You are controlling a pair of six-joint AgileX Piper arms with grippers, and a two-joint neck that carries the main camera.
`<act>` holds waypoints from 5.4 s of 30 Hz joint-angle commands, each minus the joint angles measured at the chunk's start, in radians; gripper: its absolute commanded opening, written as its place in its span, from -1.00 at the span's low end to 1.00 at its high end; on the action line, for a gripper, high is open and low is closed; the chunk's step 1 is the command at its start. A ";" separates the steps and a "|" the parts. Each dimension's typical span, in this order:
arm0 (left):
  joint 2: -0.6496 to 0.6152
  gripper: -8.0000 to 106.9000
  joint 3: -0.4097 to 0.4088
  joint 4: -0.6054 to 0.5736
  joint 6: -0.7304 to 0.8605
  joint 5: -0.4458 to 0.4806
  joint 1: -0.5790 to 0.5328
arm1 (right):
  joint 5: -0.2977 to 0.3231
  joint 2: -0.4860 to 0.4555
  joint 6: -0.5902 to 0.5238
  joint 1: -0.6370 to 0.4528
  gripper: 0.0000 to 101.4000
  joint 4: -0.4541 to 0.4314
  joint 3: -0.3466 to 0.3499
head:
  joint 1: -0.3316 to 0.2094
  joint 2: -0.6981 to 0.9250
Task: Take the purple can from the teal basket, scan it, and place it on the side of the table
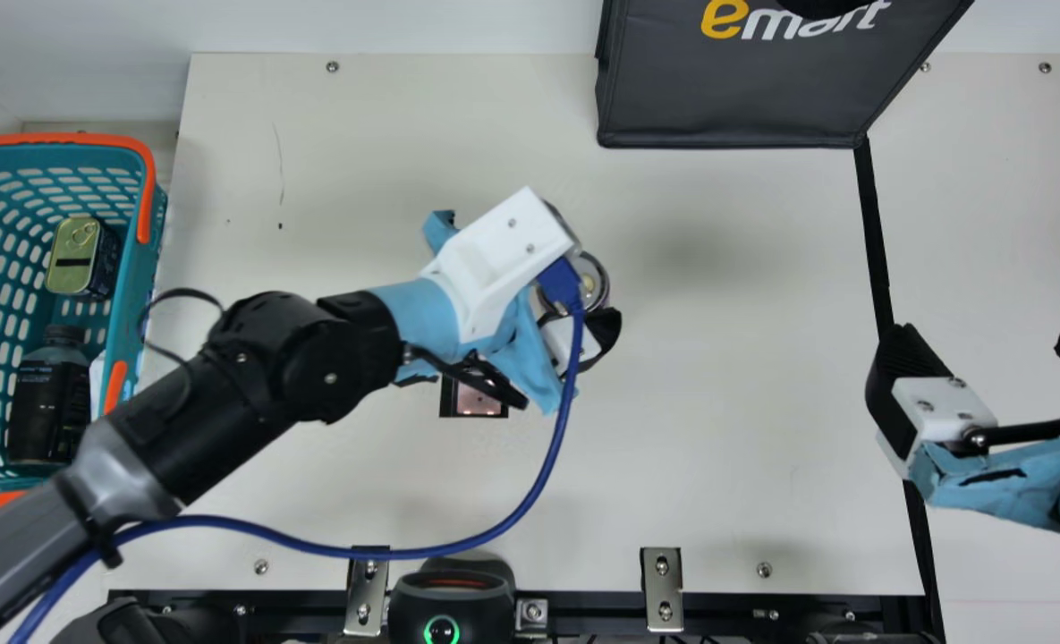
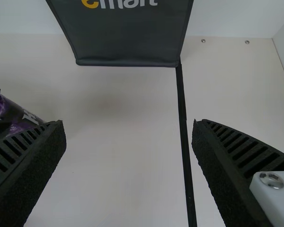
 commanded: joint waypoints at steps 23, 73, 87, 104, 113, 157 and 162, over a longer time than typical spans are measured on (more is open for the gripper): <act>0.133 -0.71 -0.076 0.117 -0.130 0.001 -0.057 | 0.000 0.000 0.000 0.000 0.87 0.000 0.000 | -0.029 0.002; -0.291 0.71 0.065 0.176 -0.316 0.152 0.150 | 0.000 0.000 0.000 0.000 0.87 0.000 0.000 | -0.029 0.002; -0.537 0.71 0.109 0.374 -0.534 0.289 0.413 | 0.000 0.000 0.000 0.000 0.87 0.000 0.000 | -0.029 0.002; -0.661 0.71 0.097 0.515 -0.586 0.396 0.571 | 0.000 0.000 0.000 0.000 0.87 0.000 0.000 | -0.029 0.002; -0.661 0.71 0.097 0.515 -0.586 0.396 0.571 | 0.001 0.004 -0.003 0.006 0.87 -0.001 -0.003 | -0.029 0.002; -0.661 0.71 0.097 0.515 -0.586 0.396 0.571 | -0.023 0.408 0.377 0.649 0.87 -0.143 -0.097 | -0.029 0.002; -0.661 0.71 0.097 0.515 -0.586 0.396 0.571 | -0.049 0.439 0.437 0.710 0.87 -0.159 -0.073 | -0.029 0.002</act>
